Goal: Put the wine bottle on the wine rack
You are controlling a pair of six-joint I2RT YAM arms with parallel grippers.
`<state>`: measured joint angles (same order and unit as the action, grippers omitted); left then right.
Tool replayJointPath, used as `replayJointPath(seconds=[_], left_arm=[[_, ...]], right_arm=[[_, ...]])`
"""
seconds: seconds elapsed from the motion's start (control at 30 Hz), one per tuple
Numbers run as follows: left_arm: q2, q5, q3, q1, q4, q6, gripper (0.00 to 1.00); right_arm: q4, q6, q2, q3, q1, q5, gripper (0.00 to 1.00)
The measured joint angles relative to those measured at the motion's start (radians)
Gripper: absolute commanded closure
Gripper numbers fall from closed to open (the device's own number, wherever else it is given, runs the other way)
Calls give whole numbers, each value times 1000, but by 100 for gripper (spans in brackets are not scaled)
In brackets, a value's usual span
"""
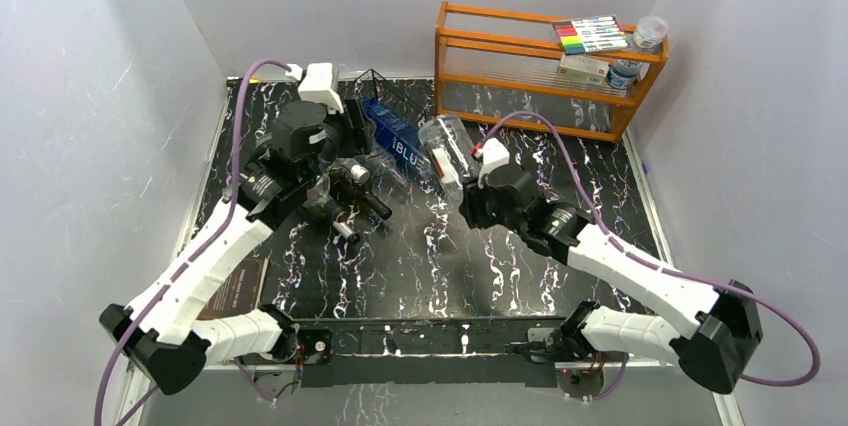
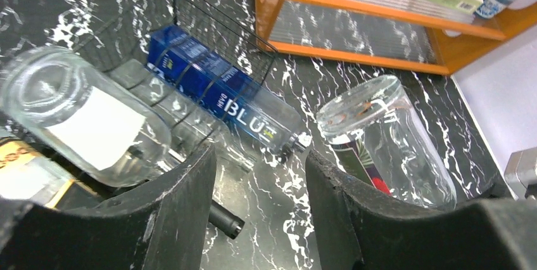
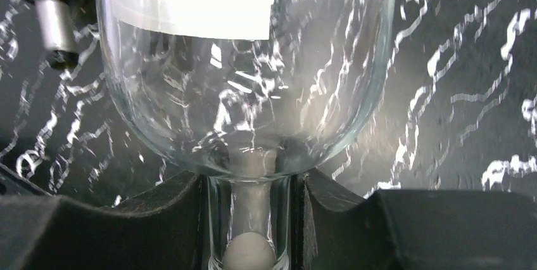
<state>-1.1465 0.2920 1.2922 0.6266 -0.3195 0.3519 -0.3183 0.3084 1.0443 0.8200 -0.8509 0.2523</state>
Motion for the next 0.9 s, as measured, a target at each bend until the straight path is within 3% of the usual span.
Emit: replayJointPath(seconds=[0.4, 0.67, 0.9], left_arm=[[219, 172, 12, 0, -61, -71, 41], [327, 241, -27, 0, -64, -71, 39], [320, 244, -43, -1, -81, -61, 37]], right_arm=[[211, -82, 309, 251, 0, -75, 100], [230, -97, 503, 431, 29, -194, 100], [212, -67, 700, 616, 100, -314, 100]])
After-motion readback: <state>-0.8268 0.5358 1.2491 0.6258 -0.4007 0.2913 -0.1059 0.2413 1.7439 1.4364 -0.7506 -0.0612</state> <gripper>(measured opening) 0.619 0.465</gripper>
